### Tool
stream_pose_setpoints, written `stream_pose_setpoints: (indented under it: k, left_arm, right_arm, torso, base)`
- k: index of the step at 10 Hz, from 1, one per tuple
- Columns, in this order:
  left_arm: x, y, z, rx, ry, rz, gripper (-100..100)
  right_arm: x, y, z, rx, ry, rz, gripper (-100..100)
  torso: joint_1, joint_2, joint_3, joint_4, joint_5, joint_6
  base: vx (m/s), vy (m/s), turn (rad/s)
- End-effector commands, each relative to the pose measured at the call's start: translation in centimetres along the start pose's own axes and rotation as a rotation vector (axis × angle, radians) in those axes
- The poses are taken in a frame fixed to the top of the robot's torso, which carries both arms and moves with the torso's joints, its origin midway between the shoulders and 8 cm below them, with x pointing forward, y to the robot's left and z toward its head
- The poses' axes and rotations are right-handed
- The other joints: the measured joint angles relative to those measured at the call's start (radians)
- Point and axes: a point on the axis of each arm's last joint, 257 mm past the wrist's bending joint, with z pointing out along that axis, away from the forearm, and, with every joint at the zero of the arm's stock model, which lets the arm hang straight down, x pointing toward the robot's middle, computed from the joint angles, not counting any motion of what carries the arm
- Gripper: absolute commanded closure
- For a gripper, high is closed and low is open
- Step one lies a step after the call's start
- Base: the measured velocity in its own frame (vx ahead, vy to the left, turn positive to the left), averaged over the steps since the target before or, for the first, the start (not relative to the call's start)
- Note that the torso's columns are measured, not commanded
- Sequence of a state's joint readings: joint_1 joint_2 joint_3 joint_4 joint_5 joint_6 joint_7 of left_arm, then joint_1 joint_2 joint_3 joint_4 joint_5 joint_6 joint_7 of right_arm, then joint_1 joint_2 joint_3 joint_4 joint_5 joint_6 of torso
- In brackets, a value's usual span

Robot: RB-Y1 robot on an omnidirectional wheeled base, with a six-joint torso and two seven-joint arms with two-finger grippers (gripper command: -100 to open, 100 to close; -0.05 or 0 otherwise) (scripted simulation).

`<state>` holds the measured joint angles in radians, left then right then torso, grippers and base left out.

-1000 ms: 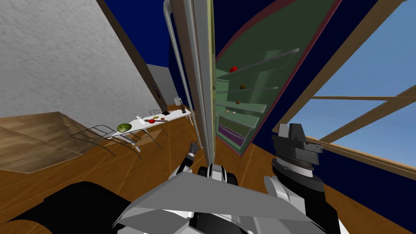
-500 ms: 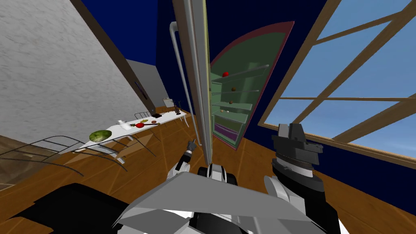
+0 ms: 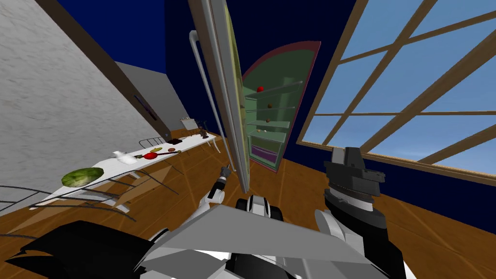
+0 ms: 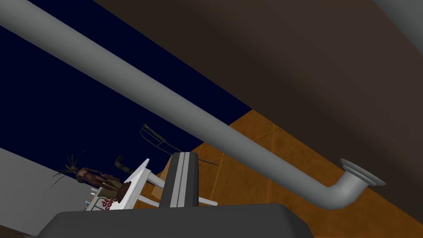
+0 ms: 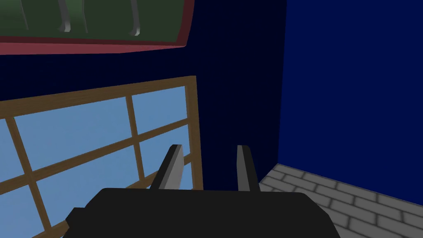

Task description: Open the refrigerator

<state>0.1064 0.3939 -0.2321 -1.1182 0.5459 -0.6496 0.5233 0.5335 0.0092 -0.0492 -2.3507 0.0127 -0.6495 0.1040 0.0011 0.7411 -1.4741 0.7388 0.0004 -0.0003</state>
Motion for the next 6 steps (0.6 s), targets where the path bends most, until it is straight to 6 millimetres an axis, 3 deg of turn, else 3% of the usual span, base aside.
stream_pose_setpoints:
  k: [1,2,3,4,5,6]
  left_arm:
    - [-2.8,-2.0,1.4,0.03,-0.055,0.005,100]
    - [-3.9,-4.3,2.7,0.069,-0.068,0.015,100]
    - [-5.1,-4.1,2.5,0.066,-0.097,0.009,100]
    - [-5.6,-6.7,3.9,0.114,-0.1,0.013,100]
    - [-7.3,-6.3,3.4,0.106,-0.14,0.011,100]
    - [-7.9,-9.2,4.9,0.158,-0.146,0.016,100]
  right_arm:
    - [0.0,0.0,0.0,0.0,0.0,0.0,0]
    - [0.0,0.0,0.0,0.0,0.0,0.0,0]
    - [0.0,0.0,0.0,0.0,0.0,0.0,0]
    - [0.0,0.0,0.0,0.0,0.0,0.0,0]
    - [0.0,0.0,0.0,0.0,0.0,0.0,0]
    - [0.0,0.0,0.0,0.0,0.0,0.0,0]
  torso:
    - [0.001,0.0,0.0,0.0,0.0,0.001]
    - [0.0,-0.003,-0.002,-0.001,0.0,0.0]
    - [-0.002,-0.003,-0.002,-0.001,-0.001,0.001]
    - [-0.001,-0.005,-0.003,-0.001,-0.001,-0.001]
    - [0.0,-0.004,-0.003,-0.001,0.0,0.001]
    - [0.0,-0.004,-0.003,-0.001,0.0,0.0]
  base:
    - [-0.155,0.084,-0.426]
    - [-0.194,0.064,-0.449]
    - [-0.147,0.063,-0.211]
    - [-0.172,0.084,-0.339]
    - [-0.151,0.075,-0.282]
    - [-0.201,0.056,-0.449]
